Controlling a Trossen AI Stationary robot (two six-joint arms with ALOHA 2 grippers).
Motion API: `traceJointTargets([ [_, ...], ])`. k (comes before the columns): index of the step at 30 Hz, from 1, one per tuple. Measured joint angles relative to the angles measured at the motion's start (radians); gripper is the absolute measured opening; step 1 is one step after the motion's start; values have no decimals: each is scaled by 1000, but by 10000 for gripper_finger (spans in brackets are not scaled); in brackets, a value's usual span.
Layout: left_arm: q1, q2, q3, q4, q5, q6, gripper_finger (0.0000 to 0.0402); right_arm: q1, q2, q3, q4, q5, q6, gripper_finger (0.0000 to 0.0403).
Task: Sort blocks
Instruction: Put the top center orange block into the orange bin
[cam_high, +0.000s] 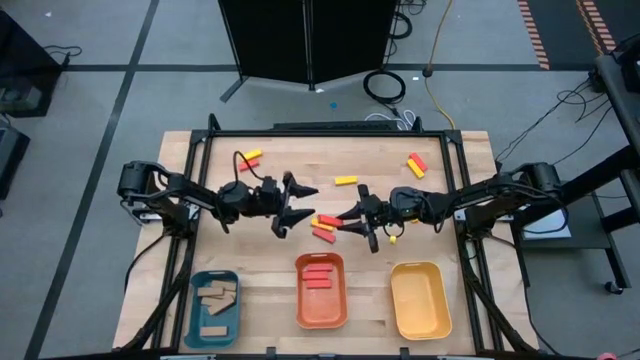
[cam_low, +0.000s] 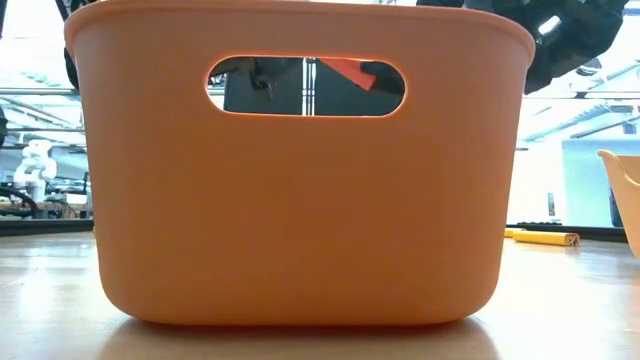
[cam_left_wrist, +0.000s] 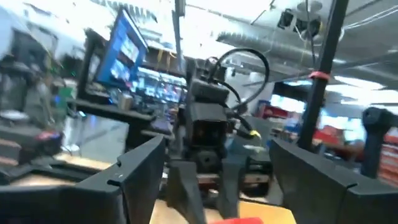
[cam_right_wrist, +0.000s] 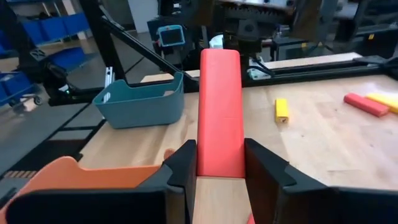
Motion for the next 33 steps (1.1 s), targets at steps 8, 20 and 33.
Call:
traceJointTargets([
  [8, -36, 0, 0, -151, 51, -17, 288, 0, 0, 0, 32, 68, -76, 84],
  [20, -96, 15, 21, -181, -148, 203, 288, 0, 0, -1, 98, 71, -97, 84],
  [33, -106, 113, 136, -181, -114, 266, 288, 0, 0, -1, 99, 69, -106, 84],
])
